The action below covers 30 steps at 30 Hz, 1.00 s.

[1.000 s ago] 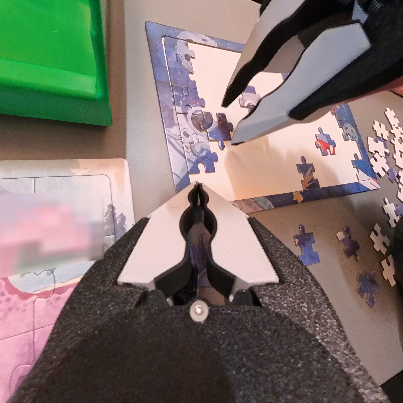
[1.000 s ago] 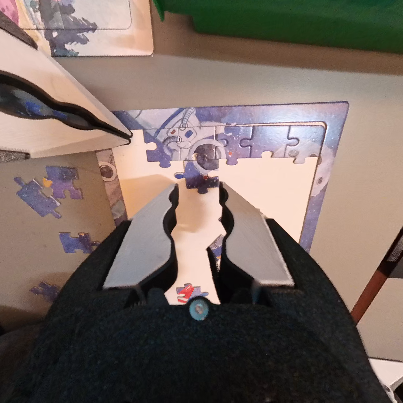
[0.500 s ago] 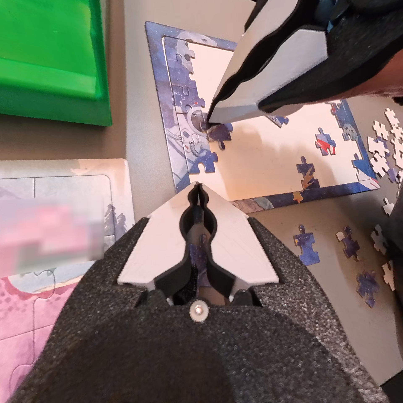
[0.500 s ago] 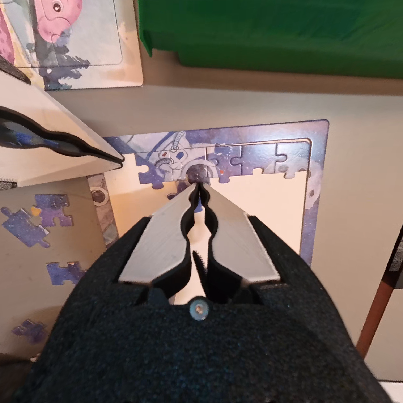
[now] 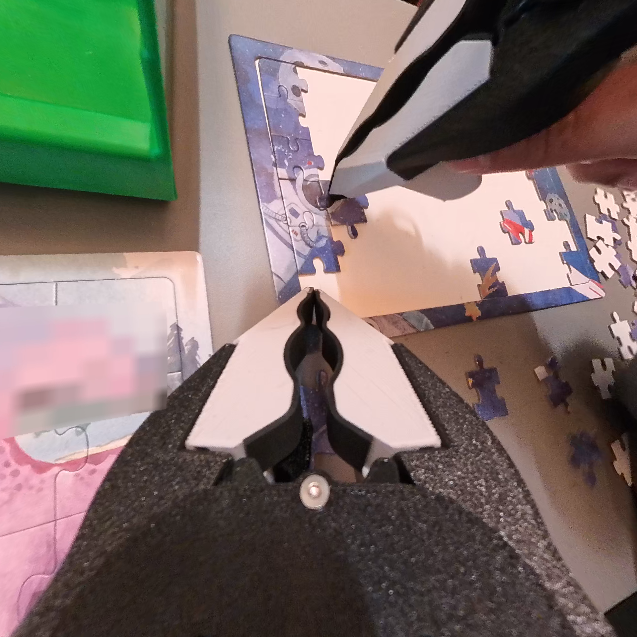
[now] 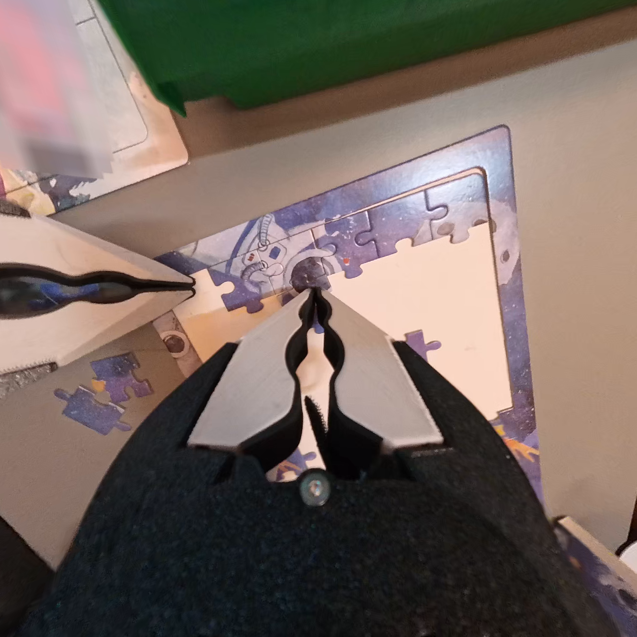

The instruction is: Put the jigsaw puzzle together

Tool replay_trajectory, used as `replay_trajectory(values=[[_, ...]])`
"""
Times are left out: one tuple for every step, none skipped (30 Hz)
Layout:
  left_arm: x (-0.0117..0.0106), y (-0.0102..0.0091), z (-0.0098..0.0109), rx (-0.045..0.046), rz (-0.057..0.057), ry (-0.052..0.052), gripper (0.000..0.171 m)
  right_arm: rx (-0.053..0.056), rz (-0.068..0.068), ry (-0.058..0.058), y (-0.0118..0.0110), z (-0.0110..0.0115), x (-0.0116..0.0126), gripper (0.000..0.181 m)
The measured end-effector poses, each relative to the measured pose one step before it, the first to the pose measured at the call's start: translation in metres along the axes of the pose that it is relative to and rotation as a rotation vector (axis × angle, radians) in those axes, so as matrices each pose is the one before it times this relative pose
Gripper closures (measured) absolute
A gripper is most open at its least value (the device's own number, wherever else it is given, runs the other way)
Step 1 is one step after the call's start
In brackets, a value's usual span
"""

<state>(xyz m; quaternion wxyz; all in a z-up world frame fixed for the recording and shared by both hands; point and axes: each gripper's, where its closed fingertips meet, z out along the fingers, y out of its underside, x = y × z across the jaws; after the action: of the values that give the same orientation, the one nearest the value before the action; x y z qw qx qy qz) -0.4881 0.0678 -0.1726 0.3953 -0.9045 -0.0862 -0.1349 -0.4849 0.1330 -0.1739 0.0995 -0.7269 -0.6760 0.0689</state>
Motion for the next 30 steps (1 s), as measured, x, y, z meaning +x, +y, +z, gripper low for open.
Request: replay_trajectory(values=[[0.00001,0.00002,0.00002,0.00006,0.0004,-0.0004,0.171,-0.0064,0.0354,-0.0022,0.00071,-0.00012,-0.00012,0.181],[-0.00005,-0.00001,0.00000,0.00004,0.0002,-0.0003,0.171,-0.0073,0.0311,0.0015,0.00030,-0.00009,0.00044,0.181],[0.00002,0.00003,0.00002,-0.00002,0.0003,-0.0003,0.171,-0.0031,0.0231,0.0028,-0.00013,0.00004,0.00010,0.181],[-0.00003,0.00000,0.00000,-0.00003,0.0002,-0.0001,0.171,-0.0008,0.0121,0.0066,-0.00003,0.00008,-0.00015,0.181],[0.00002,0.00000,0.00000,-0.00002,-0.0001,0.0001,0.171,-0.0012,0.0122,0.0097,0.00018,0.00000,0.00000,0.181],[0.00004,-0.00006,-0.00007,-0.00008,0.0000,0.0001,0.171,-0.0024,0.0153,0.0111,0.00017,-0.00005,-0.00008,0.181],[-0.00006,0.00005,0.00005,-0.00002,-0.0003,0.0003,0.171,-0.0035,0.0134,0.0123,-0.00005,-0.00005,0.00014,0.181],[0.00004,0.00000,0.00000,0.00003,-0.0002,0.0002,0.171,-0.0056,0.0164,0.0105,0.00009,-0.00005,0.00002,0.181],[0.00000,0.00003,0.00002,-0.00003,0.0005,-0.0005,0.171,-0.0065,0.0186,0.0093,0.00013,-0.00008,0.00008,0.181],[-0.00002,-0.00004,-0.00005,-0.00001,0.0008,-0.0007,0.171,-0.0071,0.0242,0.0071,0.00014,0.00003,0.00005,0.181],[0.00005,-0.00001,0.00011,-0.00001,0.0007,-0.0007,0.171,-0.0086,0.0273,0.0041,0.00022,-0.00002,0.00007,0.181],[-0.00003,0.00003,0.00001,-0.00004,0.0006,-0.0006,0.171,-0.0101,0.0180,0.0032,-0.00015,0.00005,0.00006,0.181],[0.00004,-0.00005,-0.00005,0.00002,0.0004,-0.0004,0.171,-0.0090,0.0025,0.0050,-0.00028,0.00003,0.00004,0.181],[-0.00001,0.00000,0.00000,0.00002,0.0000,0.0000,0.171,-0.0084,0.0006,0.0069,0.00041,-0.00056,0.00098,0.181],[0.00000,0.00005,-0.00007,0.00010,0.0000,0.0000,0.171,-0.0061,0.0049,0.0084,0.00046,-0.00180,0.00225,0.181],[0.00002,-0.00001,0.00001,0.00010,-0.0001,0.0001,0.171,0.0177,0.0021,0.0165,-0.00146,-0.00421,0.00409,0.181],[-0.00008,0.00000,0.00004,0.00010,-0.0007,0.0007,0.171,0.0251,-0.0022,0.0099,-0.00081,-0.00543,0.00380,0.181],[0.00005,0.00000,-0.00010,0.00008,-0.0012,0.0011,0.171,0.0133,0.0026,0.0103,0.00186,-0.00470,0.00522,0.181],[0.00000,-0.00004,0.00010,-0.00009,-0.0011,0.0010,0.171,0.0073,0.0031,0.0074,0.00352,-0.00298,0.00549,0.181],[0.00000,0.00000,-0.00003,-0.00016,-0.0005,0.0004,0.171,0.0020,0.0050,-0.0010,0.00441,-0.00082,0.00411,0.181],[-0.00001,-0.00012,0.00000,-0.00015,0.0003,-0.0002,0.171,0.0113,-0.0015,-0.0102,0.00275,0.00078,0.00126,0.181],[0.00001,0.00007,0.00003,-0.00012,0.0009,-0.0008,0.171,0.0170,-0.0160,-0.0225,0.00123,0.00210,-0.00326,0.181],[0.00002,-0.00007,0.00004,-0.00010,0.0010,-0.0009,0.171,0.0116,-0.0248,-0.0247,0.00159,0.00300,-0.00588,0.181],[-0.00006,0.00003,0.00002,-0.00001,0.0008,-0.0007,0.171,0.0123,-0.0208,0.0017,0.00067,0.00308,-0.00300,0.181],[-0.00002,0.00002,0.00002,0.00008,0.0006,-0.0005,0.171,0.0072,-0.0167,0.0230,0.00083,0.00279,-0.00009,0.181],[0.00008,0.00000,-0.00011,0.00017,0.0002,-0.0002,0.171,0.0023,-0.0103,0.0158,0.00128,0.00244,-0.00052,0.181],[-0.00001,0.00011,0.00000,0.00017,-0.0002,0.0001,0.171,-0.0019,0.0013,-0.0026,0.00150,0.00258,-0.00268,0.181],[-0.00005,-0.00004,-0.00001,0.00012,-0.0003,0.0002,0.171,0.0066,0.0081,0.0030,-0.00024,0.00077,-0.00108,0.181],[0.00005,-0.00001,0.00001,0.00007,-0.0003,0.0002,0.171,-0.0025,0.0058,-0.0027,0.00046,-0.00027,-0.00126,0.181],[-0.00008,-0.00003,-0.00002,0.00000,-0.0001,0.0001,0.171,-0.0029,0.0082,0.0044,0.00017,-0.00017,-0.00023,0.181]])
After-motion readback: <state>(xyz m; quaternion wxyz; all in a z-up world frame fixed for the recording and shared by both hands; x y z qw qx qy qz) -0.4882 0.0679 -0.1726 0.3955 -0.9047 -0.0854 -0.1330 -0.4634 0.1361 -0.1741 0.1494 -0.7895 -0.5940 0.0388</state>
